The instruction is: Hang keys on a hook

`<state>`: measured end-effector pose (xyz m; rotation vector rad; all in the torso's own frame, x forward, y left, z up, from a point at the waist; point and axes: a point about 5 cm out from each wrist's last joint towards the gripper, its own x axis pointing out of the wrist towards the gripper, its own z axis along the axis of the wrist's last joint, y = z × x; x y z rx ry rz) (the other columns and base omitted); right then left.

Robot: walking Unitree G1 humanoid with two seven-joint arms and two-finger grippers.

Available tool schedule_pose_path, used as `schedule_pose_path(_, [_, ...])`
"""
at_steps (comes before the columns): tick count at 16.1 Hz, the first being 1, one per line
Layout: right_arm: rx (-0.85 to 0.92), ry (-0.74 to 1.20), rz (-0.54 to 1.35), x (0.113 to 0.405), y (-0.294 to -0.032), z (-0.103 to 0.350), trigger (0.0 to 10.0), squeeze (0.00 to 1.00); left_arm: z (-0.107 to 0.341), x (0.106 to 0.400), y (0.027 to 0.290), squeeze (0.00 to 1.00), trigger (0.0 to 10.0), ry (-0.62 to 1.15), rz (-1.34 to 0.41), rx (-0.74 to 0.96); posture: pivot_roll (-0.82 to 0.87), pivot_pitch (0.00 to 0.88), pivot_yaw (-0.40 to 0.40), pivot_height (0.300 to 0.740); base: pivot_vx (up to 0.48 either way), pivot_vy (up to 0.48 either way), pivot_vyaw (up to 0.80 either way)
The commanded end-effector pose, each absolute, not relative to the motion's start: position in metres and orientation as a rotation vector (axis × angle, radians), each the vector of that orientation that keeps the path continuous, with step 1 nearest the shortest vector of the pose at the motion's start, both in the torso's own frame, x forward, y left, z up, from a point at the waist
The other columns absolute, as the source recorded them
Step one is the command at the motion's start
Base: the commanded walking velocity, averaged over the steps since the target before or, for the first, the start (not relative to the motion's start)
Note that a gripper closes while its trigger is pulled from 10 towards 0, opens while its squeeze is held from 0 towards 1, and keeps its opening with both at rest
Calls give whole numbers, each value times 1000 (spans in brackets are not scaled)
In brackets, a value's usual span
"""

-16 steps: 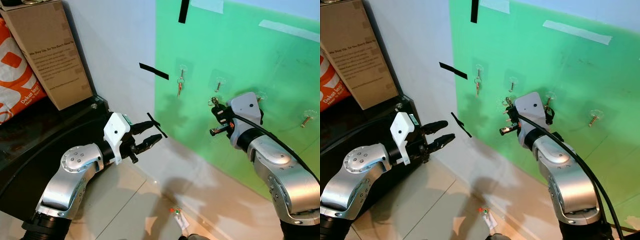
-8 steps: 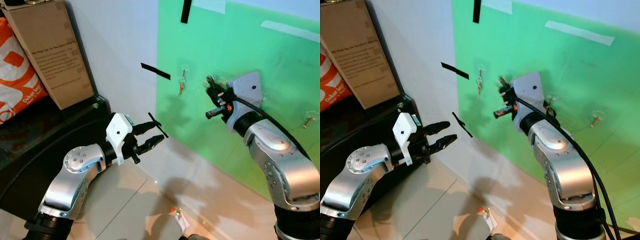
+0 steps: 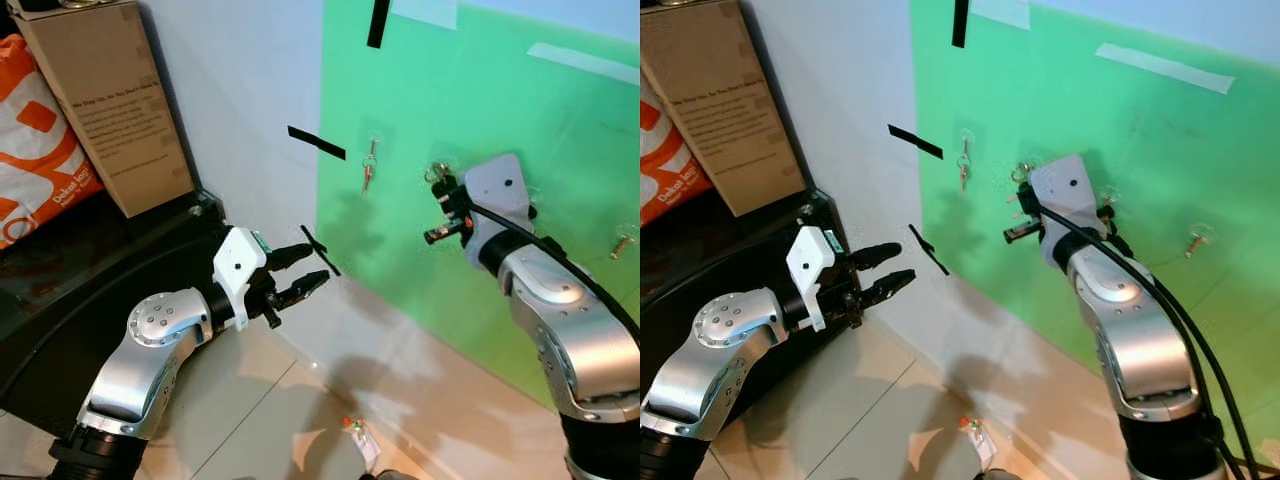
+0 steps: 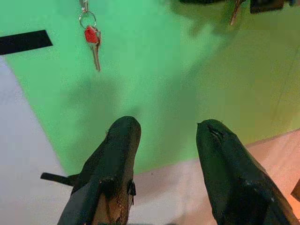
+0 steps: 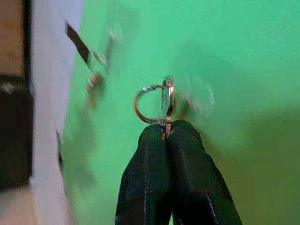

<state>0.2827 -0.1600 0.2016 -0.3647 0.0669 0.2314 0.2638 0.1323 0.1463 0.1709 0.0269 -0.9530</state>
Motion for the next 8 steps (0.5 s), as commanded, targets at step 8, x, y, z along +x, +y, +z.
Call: schedule_pose_path(8, [-451,124,136,275,-183,191,10000,0,146,264,135,0,10000,42,-969,195,5,0,4,740,0,0,0])
